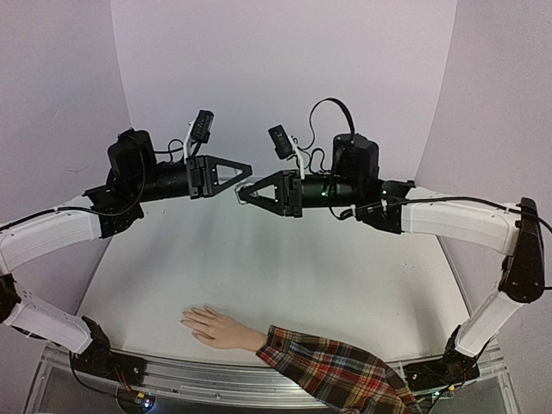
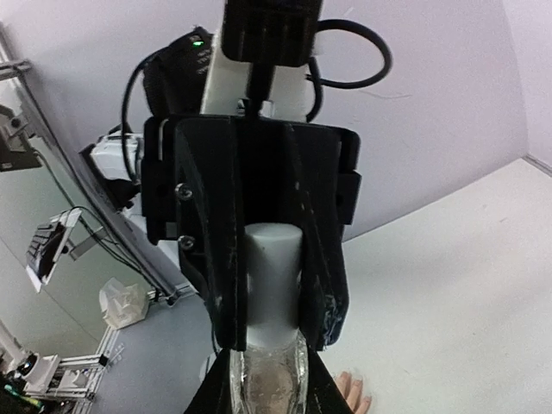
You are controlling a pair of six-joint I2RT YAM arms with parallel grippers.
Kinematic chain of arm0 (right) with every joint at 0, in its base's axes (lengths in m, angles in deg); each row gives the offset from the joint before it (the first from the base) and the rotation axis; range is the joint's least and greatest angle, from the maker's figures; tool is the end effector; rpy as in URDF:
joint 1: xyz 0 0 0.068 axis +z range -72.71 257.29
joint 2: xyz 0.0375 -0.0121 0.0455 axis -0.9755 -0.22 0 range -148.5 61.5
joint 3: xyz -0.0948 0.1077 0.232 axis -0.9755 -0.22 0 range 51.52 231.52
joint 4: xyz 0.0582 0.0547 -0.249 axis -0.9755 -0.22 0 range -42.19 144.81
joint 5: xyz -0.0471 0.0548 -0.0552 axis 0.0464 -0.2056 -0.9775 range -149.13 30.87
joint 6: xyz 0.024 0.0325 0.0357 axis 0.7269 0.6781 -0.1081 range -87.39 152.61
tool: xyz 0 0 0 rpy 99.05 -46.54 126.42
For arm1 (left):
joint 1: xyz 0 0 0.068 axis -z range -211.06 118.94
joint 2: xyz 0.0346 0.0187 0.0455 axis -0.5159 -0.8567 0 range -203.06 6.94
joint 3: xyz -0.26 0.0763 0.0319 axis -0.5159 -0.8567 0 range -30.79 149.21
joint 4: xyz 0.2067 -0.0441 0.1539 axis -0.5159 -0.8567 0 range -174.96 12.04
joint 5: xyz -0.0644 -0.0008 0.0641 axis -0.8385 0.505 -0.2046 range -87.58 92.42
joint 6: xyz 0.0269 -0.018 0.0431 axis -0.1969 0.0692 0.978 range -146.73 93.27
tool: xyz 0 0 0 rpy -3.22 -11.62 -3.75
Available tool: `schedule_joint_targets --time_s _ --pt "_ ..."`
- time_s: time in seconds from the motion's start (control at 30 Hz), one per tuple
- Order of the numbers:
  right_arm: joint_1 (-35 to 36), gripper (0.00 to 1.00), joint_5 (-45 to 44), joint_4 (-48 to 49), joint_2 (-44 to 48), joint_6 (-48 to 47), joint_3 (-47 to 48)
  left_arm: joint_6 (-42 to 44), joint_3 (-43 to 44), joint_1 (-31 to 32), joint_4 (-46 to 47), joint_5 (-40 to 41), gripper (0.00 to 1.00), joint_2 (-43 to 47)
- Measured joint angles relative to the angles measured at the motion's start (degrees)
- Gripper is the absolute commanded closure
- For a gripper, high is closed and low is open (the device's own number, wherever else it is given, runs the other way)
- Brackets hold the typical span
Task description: Paint the nails
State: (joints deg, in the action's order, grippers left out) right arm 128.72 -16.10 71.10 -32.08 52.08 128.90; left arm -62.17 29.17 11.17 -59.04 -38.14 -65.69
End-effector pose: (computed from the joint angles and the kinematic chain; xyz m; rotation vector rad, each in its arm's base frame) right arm 0.2233 0.3191 0.3664 -1.0961 1.4272 1.5096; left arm 0.2019 -0.2145 0.3813 0.7458 1.5433 -1.5647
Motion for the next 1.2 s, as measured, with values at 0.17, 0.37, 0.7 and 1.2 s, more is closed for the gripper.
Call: schedule_joint_targets --time_s 0.17,0.37,0.7,1.2 --pt "10.1 1.00 -43.9 -5.6 -0.8 -11.7 2.2 3.7 6.6 3.1 -14.9 22.7 1.00 -1.7" --pt "18.0 1.00 -75.2 -4.0 -5.6 -28.5 5.0 4.0 10.4 7.4 -23.6 36.0 0.66 -2.6" --pt "8.4 1.00 -36.6 -10.7 1.9 -27.2 1.2 1.8 -0.2 1.4 -11.0 19.7 0.36 1.7" --pt "-0.5 1.00 4.2 -6.3 2.3 -8.6 1.2 -0.5 -0.9 1.3 -0.5 3.1 0.80 2.4"
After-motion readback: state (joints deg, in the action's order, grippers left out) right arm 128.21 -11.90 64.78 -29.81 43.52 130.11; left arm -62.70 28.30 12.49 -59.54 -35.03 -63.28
